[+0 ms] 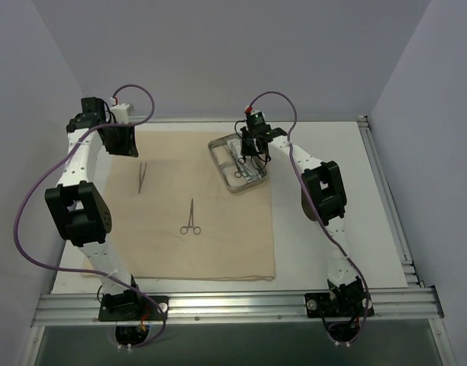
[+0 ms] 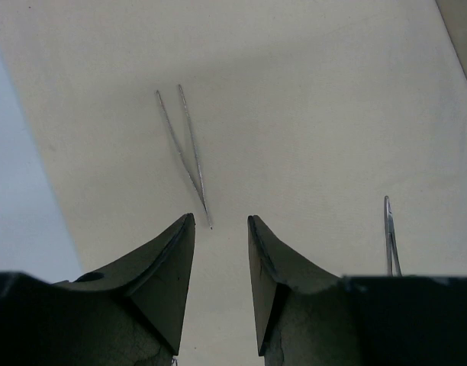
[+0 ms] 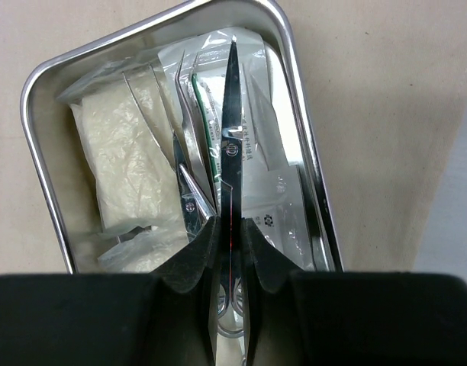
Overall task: Open and lay out the surgical kit
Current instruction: Pick up the medical item from the container, then place the medical item in the surgical kit.
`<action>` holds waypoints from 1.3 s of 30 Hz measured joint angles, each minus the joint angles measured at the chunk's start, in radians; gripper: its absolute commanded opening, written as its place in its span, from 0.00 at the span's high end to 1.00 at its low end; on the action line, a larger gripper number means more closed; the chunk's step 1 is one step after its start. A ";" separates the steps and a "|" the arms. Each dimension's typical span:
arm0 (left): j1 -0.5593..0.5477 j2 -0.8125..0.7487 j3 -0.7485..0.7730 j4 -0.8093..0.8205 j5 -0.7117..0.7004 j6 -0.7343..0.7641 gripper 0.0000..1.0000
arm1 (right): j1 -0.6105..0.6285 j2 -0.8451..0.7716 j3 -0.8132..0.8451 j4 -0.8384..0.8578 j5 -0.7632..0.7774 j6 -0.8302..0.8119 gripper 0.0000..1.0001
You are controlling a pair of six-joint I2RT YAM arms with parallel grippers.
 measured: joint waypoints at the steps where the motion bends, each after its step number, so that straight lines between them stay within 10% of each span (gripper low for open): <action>1: 0.000 0.000 0.000 0.000 0.000 0.000 0.57 | 0.003 -0.006 -0.009 0.008 0.005 0.002 1.00; 18: 0.000 -0.151 -0.137 0.047 -0.042 -0.015 0.57 | 0.349 -0.420 -0.411 0.096 0.307 0.218 1.00; 39: 0.001 -0.373 -0.348 0.204 -0.103 -0.069 0.57 | 0.606 -0.317 -0.621 0.054 0.438 0.572 1.00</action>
